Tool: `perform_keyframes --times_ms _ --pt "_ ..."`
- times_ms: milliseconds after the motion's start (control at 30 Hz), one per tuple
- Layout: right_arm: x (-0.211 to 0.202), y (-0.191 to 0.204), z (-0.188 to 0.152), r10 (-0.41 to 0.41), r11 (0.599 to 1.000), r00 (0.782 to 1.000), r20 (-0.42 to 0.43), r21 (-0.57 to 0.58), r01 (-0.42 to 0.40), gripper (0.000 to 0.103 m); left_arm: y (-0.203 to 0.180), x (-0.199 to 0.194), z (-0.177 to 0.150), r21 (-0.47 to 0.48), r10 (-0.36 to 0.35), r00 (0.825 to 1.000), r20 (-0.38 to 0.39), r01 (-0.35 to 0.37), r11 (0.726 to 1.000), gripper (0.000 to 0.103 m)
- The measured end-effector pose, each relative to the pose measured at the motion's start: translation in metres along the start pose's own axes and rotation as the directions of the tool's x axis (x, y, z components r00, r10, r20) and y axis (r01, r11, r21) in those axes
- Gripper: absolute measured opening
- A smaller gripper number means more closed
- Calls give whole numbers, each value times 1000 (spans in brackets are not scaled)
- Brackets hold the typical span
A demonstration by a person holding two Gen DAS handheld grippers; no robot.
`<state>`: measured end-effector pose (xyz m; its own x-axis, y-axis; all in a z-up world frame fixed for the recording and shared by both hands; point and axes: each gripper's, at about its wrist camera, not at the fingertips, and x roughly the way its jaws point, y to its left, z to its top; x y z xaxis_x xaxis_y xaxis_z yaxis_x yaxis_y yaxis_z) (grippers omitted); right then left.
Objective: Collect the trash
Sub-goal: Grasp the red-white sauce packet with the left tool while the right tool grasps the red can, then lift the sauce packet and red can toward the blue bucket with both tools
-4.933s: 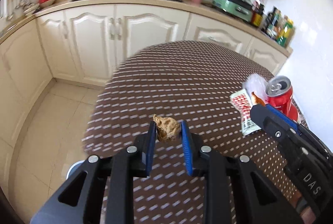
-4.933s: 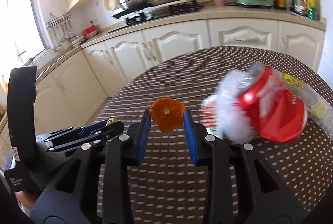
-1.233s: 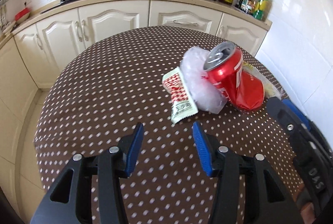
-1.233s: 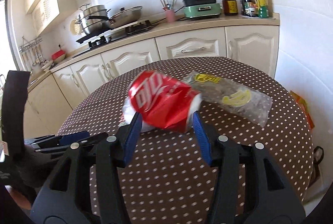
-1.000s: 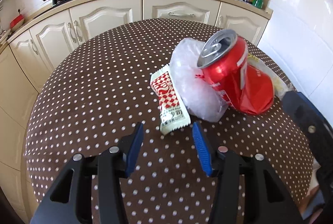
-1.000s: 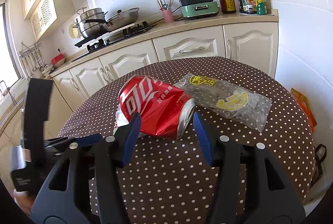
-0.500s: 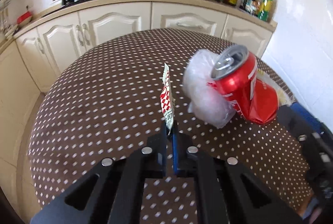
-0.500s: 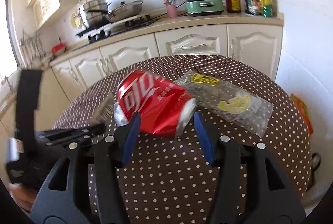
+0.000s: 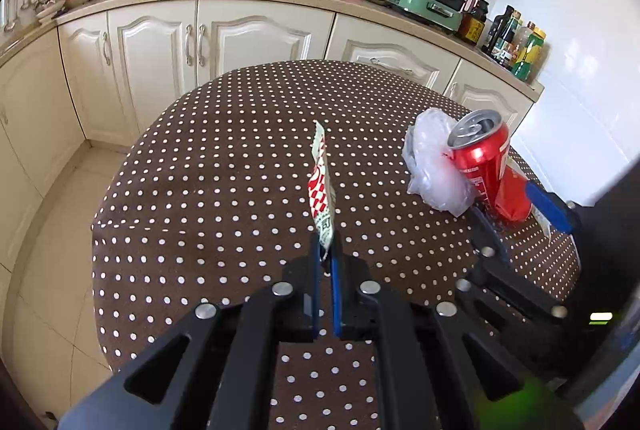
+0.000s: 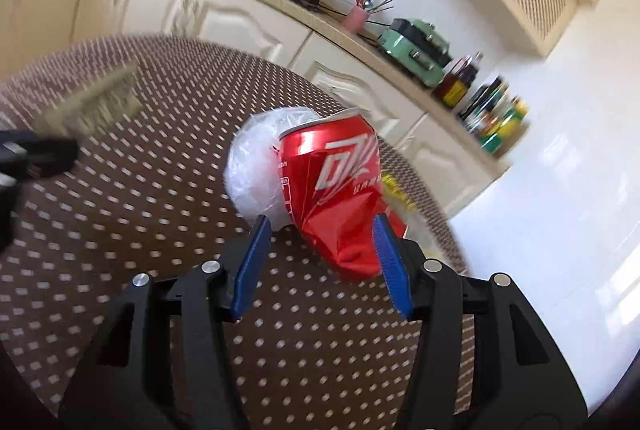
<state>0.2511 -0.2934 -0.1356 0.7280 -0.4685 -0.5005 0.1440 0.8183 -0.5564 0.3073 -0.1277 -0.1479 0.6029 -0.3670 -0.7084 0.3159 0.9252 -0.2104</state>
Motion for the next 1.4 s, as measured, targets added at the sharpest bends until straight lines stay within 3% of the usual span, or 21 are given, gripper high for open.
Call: perform_keyframes --times_ms 100,200,233,267,333,500,633,733,867,933,1000,1233,1400 --pt "12 10 3 -75 995 997 -5 -66 74 53 2 3 3 -7 0 1000 1 0 1000 5" --pt "21 15 6 -95 991 995 -11 -98 93 51 4 8 7 -9 8 1000 1 -8 1000 5" --pt "22 16 7 -98 990 995 -7 -101 97 35 4 9 8 -12 8 1000 -1 -8 1000 5" --pt "25 15 8 -92 991 996 -8 -98 90 26 5 11 9 -18 8 1000 -1 -8 1000 5" --pt "27 11 9 -88 994 996 -16 -73 86 19 7 13 11 -20 11 1000 -1 -11 1000 5" --pt "14 -21 12 -31 996 998 45 89 27 17 13 11 12 -37 3 1000 4 -3 999 5" --pt "-8 -56 8 72 958 991 116 269 -101 17 14 0 8 -33 -11 1000 22 12 999 5" --pt "-26 -69 8 128 925 979 158 336 -175 17 18 -13 5 -38 -25 999 40 27 999 4" --pt "-47 -72 13 239 871 946 221 382 -309 17 30 -33 2 -62 -39 997 71 44 997 4" --pt "-57 -65 17 312 836 919 242 390 -387 17 43 -47 -1 -84 -36 995 92 44 996 4" --pt "-69 -51 26 338 832 903 265 365 -418 17 57 -58 -5 -108 -32 994 105 43 993 4" --pt "-113 22 61 542 748 782 309 246 -616 17 133 -94 -24 -228 31 991 128 -1 974 4" --pt "-140 88 81 646 691 701 303 159 -705 17 196 -114 -41 -306 111 986 123 -68 950 4"
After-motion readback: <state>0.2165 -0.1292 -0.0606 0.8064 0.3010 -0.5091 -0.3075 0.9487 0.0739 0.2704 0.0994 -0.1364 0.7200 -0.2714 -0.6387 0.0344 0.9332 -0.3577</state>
